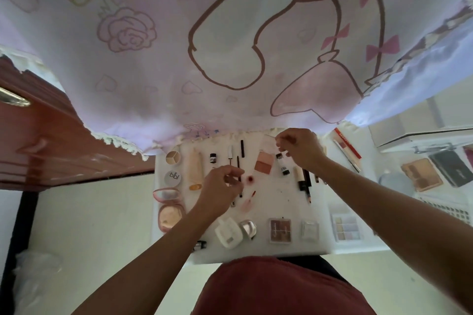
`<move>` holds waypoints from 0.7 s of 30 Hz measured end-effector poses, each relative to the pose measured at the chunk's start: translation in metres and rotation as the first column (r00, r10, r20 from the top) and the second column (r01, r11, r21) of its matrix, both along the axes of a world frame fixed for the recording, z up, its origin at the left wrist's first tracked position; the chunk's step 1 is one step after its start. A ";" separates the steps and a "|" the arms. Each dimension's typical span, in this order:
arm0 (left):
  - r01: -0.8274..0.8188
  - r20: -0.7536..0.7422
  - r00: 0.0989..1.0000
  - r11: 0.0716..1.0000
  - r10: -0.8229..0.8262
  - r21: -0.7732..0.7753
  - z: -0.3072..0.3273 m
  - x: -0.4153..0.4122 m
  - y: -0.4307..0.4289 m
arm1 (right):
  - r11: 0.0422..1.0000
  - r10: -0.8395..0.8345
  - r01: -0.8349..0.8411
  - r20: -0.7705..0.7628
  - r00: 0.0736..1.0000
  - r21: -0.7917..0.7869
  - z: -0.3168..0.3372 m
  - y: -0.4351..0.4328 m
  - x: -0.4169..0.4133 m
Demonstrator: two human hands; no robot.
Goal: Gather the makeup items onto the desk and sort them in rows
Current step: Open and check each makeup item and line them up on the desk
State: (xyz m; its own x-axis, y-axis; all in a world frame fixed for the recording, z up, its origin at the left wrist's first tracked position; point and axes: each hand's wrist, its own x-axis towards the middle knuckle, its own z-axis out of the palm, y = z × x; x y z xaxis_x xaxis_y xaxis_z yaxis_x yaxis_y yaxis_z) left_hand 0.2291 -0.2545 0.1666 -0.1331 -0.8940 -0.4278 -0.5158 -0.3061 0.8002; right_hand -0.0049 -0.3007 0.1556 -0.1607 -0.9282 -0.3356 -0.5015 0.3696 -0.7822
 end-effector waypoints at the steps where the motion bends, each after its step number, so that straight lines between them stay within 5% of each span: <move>1: -0.004 0.040 0.999 1.000 0.004 0.001 -0.005 0.000 -0.001 | 0.999 0.041 -0.040 -0.054 0.998 0.007 -0.011 -0.008 0.000; 10: -0.051 0.216 0.975 0.999 0.050 -0.001 -0.016 0.000 -0.009 | 0.958 0.288 -0.283 -0.179 0.941 0.054 -0.054 -0.056 0.015; 17: -0.038 0.227 0.973 0.999 0.033 0.016 -0.017 -0.008 -0.018 | 0.965 0.247 -0.230 -0.142 0.958 0.123 -0.061 -0.059 0.008; 21: 0.011 0.229 0.973 1.000 -0.009 -0.007 -0.014 -0.014 -0.025 | 0.975 0.200 -0.168 -0.251 0.947 0.142 -0.061 -0.043 -0.011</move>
